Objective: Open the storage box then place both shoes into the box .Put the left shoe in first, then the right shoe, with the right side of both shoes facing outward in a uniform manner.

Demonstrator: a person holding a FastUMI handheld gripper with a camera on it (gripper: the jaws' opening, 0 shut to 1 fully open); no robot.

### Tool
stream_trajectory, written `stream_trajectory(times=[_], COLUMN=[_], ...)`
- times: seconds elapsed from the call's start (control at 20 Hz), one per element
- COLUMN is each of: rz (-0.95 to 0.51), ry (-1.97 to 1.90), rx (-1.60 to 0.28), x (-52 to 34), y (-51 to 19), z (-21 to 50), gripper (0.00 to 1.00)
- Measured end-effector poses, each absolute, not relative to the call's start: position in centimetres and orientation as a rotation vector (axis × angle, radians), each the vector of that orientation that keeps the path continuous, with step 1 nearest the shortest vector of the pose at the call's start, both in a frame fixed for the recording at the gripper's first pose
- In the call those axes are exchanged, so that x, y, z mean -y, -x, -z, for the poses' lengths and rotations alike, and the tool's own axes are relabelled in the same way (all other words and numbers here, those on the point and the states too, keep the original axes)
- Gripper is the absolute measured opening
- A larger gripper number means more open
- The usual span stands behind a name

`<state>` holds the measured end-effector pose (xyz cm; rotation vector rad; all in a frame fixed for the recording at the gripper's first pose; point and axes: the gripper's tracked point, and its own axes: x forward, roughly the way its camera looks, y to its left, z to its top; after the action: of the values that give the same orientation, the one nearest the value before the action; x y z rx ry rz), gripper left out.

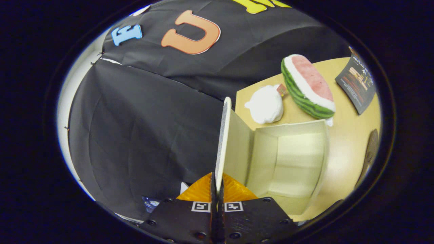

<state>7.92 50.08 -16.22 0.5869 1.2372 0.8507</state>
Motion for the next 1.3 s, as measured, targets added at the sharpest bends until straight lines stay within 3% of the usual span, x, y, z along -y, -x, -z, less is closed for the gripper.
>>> stream_trajectory(times=[0.25, 0.35, 0.45, 0.8, 1.05, 1.3], rz=[-0.913, -0.914, -0.909, -0.891, -0.863, -0.754], ry=[-0.505, -0.476, -0.47, -0.47, -0.42, -0.266], rx=[-1.185, -1.18, -1.185, -1.165, -1.138, -1.125], x=[-55.3, -56.6, -57.5, -56.2, -50.7, -39.8], y=[-7.2, -7.0, -6.8, -7.0, -8.4, -11.1], z=[15.4, 15.8, 15.7, 15.5, 16.7, 21.5], gripper=[0.08, 0.17, 0.17, 0.94, 0.95, 0.96])
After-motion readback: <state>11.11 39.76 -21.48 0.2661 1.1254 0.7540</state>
